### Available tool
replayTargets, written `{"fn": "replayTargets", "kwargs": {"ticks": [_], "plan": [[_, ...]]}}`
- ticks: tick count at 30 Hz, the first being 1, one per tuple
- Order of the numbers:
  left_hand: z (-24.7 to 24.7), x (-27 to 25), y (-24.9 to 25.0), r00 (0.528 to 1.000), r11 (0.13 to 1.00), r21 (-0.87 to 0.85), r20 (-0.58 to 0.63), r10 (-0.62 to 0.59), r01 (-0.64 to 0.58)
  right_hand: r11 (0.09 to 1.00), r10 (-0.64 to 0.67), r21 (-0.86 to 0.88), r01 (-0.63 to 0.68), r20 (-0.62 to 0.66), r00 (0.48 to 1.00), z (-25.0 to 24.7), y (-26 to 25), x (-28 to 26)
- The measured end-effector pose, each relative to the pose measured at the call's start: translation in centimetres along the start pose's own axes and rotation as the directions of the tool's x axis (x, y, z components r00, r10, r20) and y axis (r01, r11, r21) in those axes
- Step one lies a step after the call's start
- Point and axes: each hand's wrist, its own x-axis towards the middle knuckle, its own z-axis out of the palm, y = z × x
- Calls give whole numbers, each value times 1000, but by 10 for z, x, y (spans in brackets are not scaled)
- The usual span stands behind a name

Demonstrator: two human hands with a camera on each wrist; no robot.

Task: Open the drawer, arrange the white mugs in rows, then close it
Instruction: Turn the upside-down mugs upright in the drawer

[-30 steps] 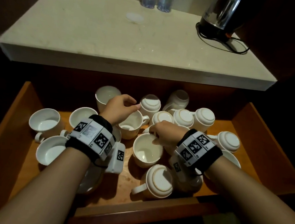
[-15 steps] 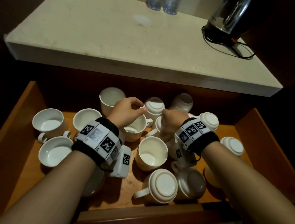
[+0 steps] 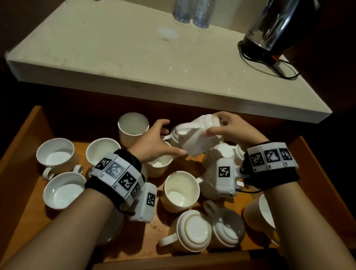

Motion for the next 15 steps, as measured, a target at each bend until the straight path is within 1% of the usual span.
{"fn": "replayTargets", "kwargs": {"ticks": [2, 4, 6, 8, 10, 12, 13, 15], "plan": [[0, -1, 1, 999, 997, -81, 42, -3, 6, 981, 26, 191, -36, 53, 998, 4, 3, -3], [0, -2, 3, 998, 988, -154, 64, 18, -8, 933, 23, 353, -74, 148, 989, 11, 6, -5], [-2, -3, 5, 999, 980, -194, 26, 47, -41, 880, 0, 463, -108, 227, 974, 20, 10, -6], [-3, -4, 5, 998, 968, -243, -20, 56, -59, 836, -19, 531, -137, 276, 961, 25, 16, -5], [-3, -4, 5, 997, 957, -278, -37, 73, -80, 836, -55, 531, -136, 330, 943, 25, 24, -3], [-3, -5, 6, 991, 963, -235, -65, 117, -130, 894, -62, 437, -97, 334, 940, 26, 27, -1], [-3, -5, 6, 986, 967, -199, -82, 145, -159, 929, -60, 366, -51, 285, 957, 27, 26, -1], [-3, -5, 8, 975, 969, -143, -121, 184, -201, 965, -96, 257, 52, 160, 982, 28, 22, 1]]}}
